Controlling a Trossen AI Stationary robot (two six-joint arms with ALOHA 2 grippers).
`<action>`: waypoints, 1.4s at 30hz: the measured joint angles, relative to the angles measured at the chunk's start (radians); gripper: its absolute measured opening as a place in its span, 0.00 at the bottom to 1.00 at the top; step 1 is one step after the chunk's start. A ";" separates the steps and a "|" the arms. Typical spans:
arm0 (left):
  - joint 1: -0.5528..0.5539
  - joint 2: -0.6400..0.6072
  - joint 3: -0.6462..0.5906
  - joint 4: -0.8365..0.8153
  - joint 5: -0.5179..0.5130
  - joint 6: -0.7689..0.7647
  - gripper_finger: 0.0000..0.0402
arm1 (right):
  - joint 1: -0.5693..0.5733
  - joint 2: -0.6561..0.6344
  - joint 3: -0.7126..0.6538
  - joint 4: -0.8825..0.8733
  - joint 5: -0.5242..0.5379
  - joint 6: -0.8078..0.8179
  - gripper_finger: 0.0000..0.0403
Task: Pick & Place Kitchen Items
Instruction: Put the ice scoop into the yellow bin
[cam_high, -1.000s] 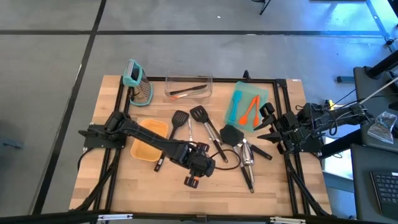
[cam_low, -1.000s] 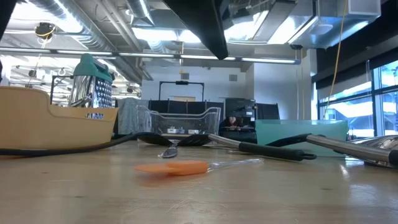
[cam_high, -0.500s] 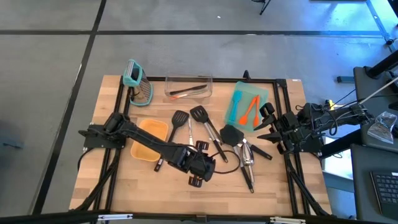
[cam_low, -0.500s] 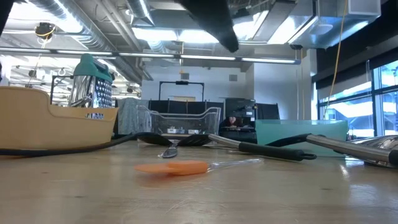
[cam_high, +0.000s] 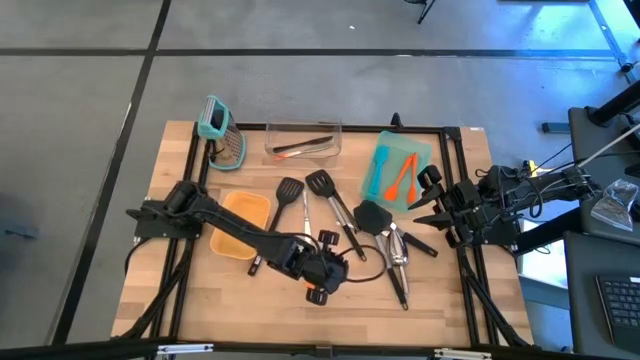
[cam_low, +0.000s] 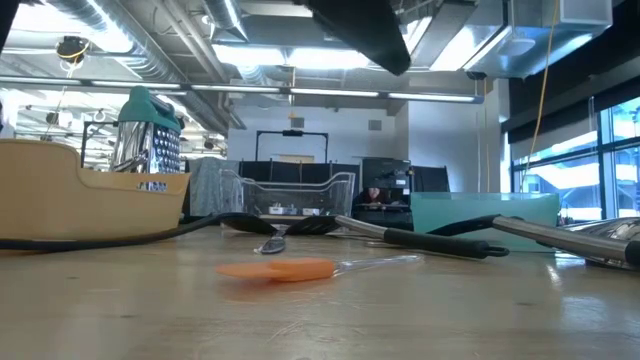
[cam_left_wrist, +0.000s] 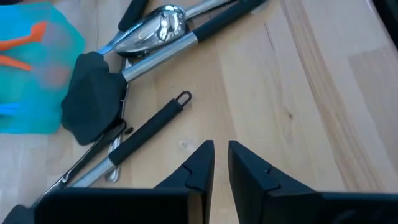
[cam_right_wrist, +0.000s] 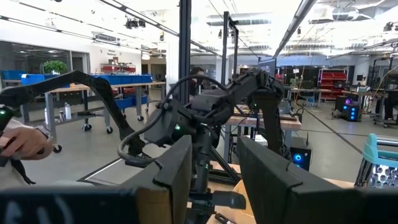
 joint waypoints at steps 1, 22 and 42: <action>-0.001 -0.006 -0.026 0.050 0.009 -0.007 0.10 | 0.000 0.000 0.000 0.000 0.000 0.000 0.34; 0.037 -0.435 -0.835 0.969 -0.069 -0.104 0.10 | -0.005 0.001 0.000 -0.004 0.057 0.000 0.34; 0.247 -0.569 -0.912 0.979 -0.282 -0.035 0.10 | -0.046 0.163 0.175 -0.512 0.392 0.260 0.34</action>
